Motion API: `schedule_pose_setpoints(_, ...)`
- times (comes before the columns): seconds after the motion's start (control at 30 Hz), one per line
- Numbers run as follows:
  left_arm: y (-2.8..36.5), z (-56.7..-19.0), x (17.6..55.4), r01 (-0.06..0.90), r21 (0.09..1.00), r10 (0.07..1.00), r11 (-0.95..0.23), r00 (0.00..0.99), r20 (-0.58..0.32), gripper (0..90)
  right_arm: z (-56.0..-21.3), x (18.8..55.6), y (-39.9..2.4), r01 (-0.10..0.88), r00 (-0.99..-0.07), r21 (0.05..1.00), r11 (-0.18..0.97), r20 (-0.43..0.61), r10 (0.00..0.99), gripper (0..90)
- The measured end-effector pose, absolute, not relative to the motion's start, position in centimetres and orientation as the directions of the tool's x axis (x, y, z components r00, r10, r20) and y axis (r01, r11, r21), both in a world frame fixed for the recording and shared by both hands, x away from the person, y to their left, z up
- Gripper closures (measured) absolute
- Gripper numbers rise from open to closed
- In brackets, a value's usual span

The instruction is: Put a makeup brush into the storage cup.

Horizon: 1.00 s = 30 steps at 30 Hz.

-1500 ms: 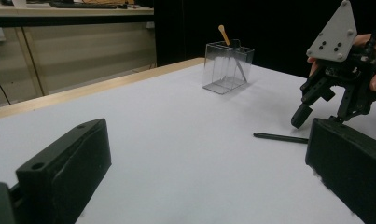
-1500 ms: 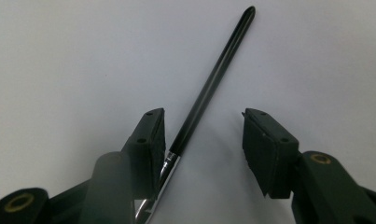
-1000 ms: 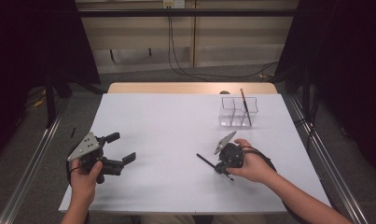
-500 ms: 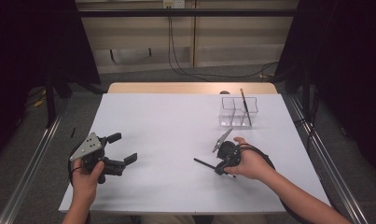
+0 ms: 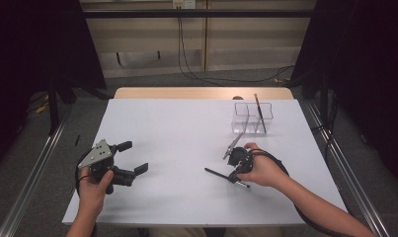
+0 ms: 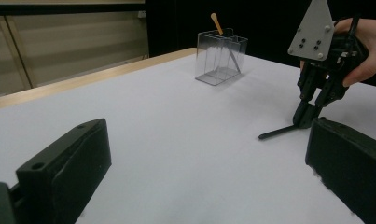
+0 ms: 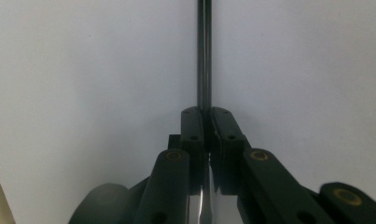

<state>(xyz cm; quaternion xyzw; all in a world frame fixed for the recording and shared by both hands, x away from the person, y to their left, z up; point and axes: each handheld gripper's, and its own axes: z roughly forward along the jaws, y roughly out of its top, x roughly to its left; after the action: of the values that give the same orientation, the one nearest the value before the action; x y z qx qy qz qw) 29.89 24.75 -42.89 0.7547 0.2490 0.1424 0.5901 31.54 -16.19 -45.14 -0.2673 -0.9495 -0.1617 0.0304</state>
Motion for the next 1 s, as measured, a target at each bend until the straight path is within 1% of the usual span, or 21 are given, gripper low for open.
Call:
schedule_pose_setpoints(0.13, 24.2, -42.8, 30.1, 0.214, 0.960, 0.528, -0.181, 0.845, -0.089, 0.1, -45.1, 31.7, -16.3, 0.522, -0.853, 0.324, 0.789, 0.182, 0.489, 85.1)
schedule_pose_setpoints(0.3, 22.9, -42.6, 30.4, 0.230, 0.951, 0.504, -0.207, 0.858, -0.099, 0.0, -44.6, 31.7, -15.6, 0.486, -0.874, 0.333, 0.808, 0.176, 0.452, 85.1)
schedule_pose_setpoints(0.43, 21.6, -42.4, 30.6, 0.228, 0.939, 0.470, -0.258, 0.879, -0.084, 0.0, -43.7, 31.6, -15.0, 0.452, -0.892, 0.331, 0.828, 0.170, 0.419, 85.1)
schedule_pose_setpoints(0.63, 19.8, -42.2, 30.8, 0.241, 0.927, 0.426, -0.287, 0.899, -0.102, 0.0, -43.0, 31.5, -14.4, 0.412, -0.911, 0.331, 0.849, 0.158, 0.380, 85.1)
schedule_pose_setpoints(0.8, 18.6, -42.0, 31.1, 0.257, 0.916, 0.413, -0.309, 0.904, -0.114, 0.0, -42.5, 31.3, -13.9, 0.372, -0.928, 0.333, 0.867, 0.159, 0.337, 85.0)
schedule_pose_setpoints(0.87, 18.1, -41.9, 31.4, 0.276, 0.910, 0.407, -0.309, 0.903, -0.136, 0.0, -42.3, 31.3, -13.8, 0.370, -0.929, 0.339, 0.865, 0.158, 0.335, 85.0)
schedule_pose_setpoints(1.0, 17.2, -42.0, 31.9, 0.283, 0.897, 0.407, -0.338, 0.904, -0.132, 0.0, -42.1, 31.4, -13.8, 0.362, -0.932, 0.340, 0.868, 0.158, 0.327, 85.0)
